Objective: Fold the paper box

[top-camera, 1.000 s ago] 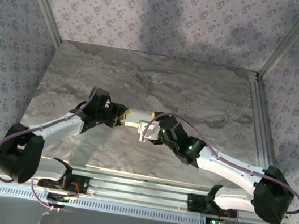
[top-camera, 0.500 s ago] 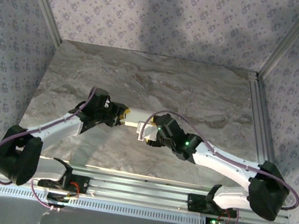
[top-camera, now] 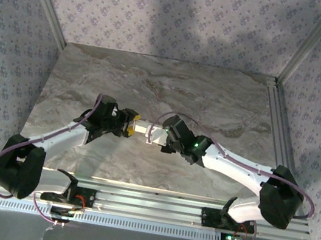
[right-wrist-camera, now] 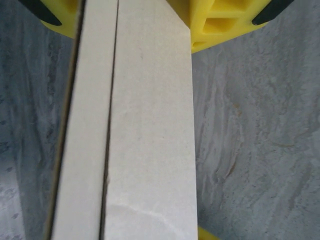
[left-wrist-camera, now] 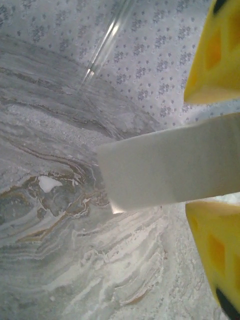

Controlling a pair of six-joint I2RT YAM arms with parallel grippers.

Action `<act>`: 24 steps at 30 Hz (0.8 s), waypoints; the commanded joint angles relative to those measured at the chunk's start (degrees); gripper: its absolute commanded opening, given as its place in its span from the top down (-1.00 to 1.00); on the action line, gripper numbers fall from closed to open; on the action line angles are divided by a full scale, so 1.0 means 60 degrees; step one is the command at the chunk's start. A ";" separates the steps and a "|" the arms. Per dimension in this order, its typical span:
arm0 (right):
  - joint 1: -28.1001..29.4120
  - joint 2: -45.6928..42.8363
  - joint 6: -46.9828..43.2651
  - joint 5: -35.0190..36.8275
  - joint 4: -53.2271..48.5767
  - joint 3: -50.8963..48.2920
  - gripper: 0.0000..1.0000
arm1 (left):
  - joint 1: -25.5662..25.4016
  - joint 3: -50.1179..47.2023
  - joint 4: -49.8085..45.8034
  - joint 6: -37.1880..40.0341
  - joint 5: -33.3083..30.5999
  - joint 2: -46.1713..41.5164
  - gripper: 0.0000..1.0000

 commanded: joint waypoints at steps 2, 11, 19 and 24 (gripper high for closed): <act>-0.0288 -0.0562 0.0805 -0.1472 -0.2135 0.0732 0.46 | 0.0301 0.0424 -0.1147 0.1328 -0.0256 -0.0973 -0.36; -0.0991 -0.0724 0.1064 -0.2822 -0.3381 0.0928 0.47 | 0.0401 0.1088 -0.3366 0.6751 -0.1162 -0.3379 -0.13; -0.1044 0.0162 0.0769 -0.2967 -0.4606 0.1719 0.49 | 0.0310 0.0694 -0.2538 0.7003 0.0035 -0.3005 0.22; -0.1054 0.0584 0.0722 -0.3045 -0.4714 0.1966 0.45 | 0.0181 0.0431 -0.1584 0.7822 0.0188 -0.2875 0.51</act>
